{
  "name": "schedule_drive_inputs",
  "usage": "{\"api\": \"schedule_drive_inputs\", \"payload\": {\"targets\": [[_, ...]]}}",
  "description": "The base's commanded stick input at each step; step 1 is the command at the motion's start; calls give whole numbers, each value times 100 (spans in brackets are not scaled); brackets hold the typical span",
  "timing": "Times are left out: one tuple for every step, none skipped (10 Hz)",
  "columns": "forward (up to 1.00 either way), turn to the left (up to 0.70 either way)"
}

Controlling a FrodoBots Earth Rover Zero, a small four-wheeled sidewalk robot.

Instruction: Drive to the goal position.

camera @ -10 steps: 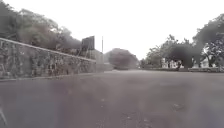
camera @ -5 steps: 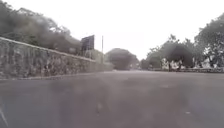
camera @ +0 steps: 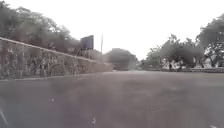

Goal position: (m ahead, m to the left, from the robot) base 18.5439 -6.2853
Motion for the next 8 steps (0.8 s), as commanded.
{"api": "schedule_drive_inputs", "payload": {"targets": [[70,0],[70,0],[70,0],[70,0],[70,0],[70,0],[70,0],[70,0]]}}
